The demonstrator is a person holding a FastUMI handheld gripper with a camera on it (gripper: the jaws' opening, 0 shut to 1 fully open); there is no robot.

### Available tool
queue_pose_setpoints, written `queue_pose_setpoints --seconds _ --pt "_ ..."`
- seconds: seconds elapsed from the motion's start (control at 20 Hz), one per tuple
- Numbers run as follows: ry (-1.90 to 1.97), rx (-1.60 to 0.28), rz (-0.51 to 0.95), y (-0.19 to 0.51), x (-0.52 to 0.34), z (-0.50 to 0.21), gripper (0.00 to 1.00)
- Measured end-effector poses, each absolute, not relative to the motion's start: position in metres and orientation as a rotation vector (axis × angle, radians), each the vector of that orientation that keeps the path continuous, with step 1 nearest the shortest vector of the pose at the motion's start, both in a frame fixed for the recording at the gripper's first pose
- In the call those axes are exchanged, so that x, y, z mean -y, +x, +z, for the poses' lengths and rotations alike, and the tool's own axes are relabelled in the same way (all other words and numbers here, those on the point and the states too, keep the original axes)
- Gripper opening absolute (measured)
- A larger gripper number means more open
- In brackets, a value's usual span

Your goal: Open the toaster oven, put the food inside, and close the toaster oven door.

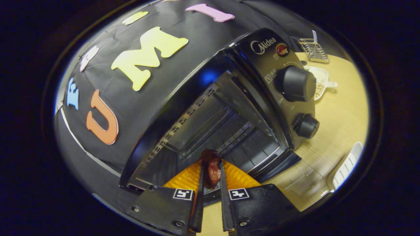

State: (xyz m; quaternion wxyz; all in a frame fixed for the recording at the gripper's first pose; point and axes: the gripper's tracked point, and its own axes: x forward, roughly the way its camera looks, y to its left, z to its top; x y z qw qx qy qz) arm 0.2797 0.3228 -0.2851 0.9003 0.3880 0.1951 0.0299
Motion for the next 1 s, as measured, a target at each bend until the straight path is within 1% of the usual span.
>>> queue_pose_setpoints --seconds 0.15,0.25,0.3,0.45,0.5,0.6,1.0 --pt "0.698 -0.410 0.050 0.279 -0.318 -0.287 0.31" --pt "0.601 -0.428 0.014 0.277 -0.309 -0.297 0.38" --pt "0.556 -0.425 0.001 0.275 -0.303 -0.296 0.46" --pt "0.440 -0.382 -0.013 0.272 -0.289 -0.288 0.66" --pt "0.410 -0.375 -0.012 0.270 -0.286 -0.285 0.77" --pt "0.374 -0.374 -0.004 0.265 -0.282 -0.283 0.79" --pt "0.273 -0.381 0.033 0.232 -0.269 -0.278 0.80"
